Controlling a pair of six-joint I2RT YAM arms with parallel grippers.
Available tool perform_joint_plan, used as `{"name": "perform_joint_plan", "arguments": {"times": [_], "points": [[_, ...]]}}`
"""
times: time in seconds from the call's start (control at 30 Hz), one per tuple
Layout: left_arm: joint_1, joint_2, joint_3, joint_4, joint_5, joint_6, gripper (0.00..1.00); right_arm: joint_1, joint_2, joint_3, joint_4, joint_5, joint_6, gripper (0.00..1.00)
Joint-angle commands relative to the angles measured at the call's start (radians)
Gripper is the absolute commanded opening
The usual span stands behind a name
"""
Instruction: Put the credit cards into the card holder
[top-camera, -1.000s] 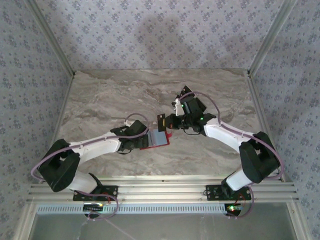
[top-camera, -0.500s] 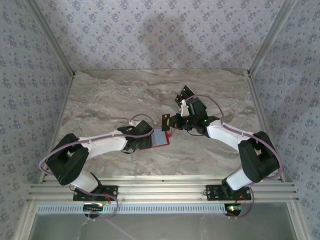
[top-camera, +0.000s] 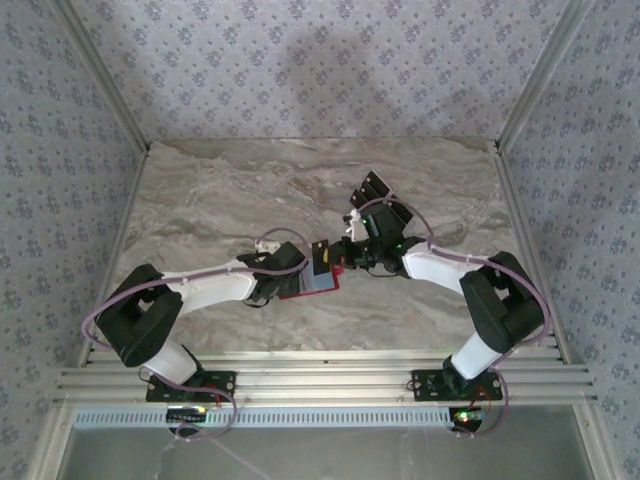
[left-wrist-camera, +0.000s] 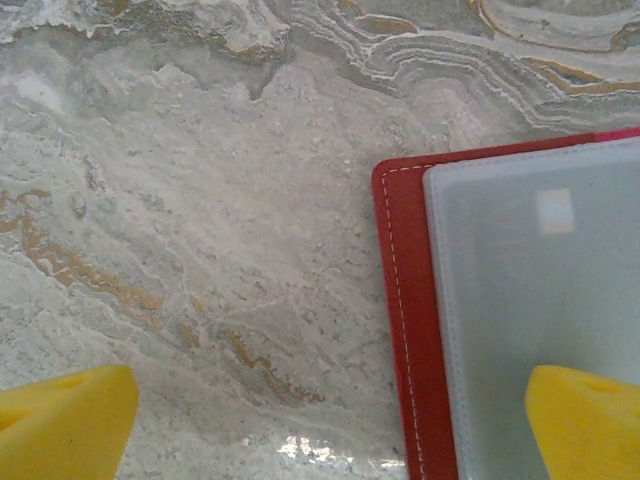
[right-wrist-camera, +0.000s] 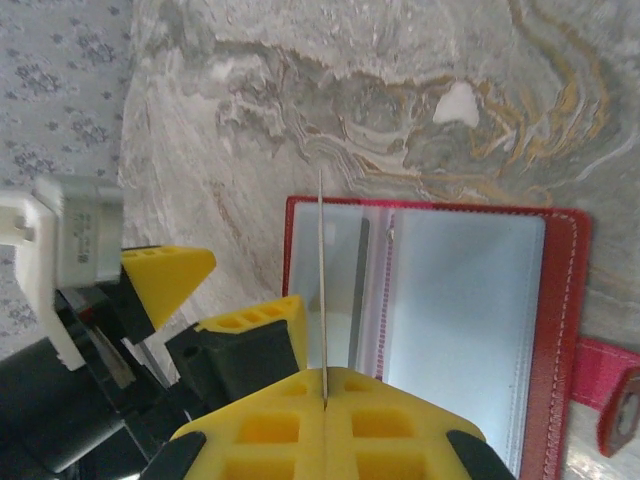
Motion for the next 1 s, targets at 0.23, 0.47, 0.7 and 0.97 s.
{"name": "perform_joint_plan", "arguments": {"times": [0.23, 0.47, 0.7, 0.97], "points": [[-0.007, -0.012, -0.036, -0.042, -0.036, -0.073, 1.0, 0.027, 0.099, -0.017, 0.098, -0.045, 0.016, 0.0], [-0.007, -0.012, -0.052, -0.039, -0.035, -0.088, 1.0, 0.038, 0.136, -0.019, 0.138, -0.048, 0.031, 0.0], [-0.007, -0.013, -0.061, -0.032, -0.034, -0.089, 1.0, 0.051, 0.162, -0.018, 0.169, -0.048, 0.037, 0.0], [-0.007, -0.013, -0.068, -0.026, -0.029, -0.089, 1.0, 0.05, 0.19, -0.02, 0.185, -0.04, 0.026, 0.0]]}}
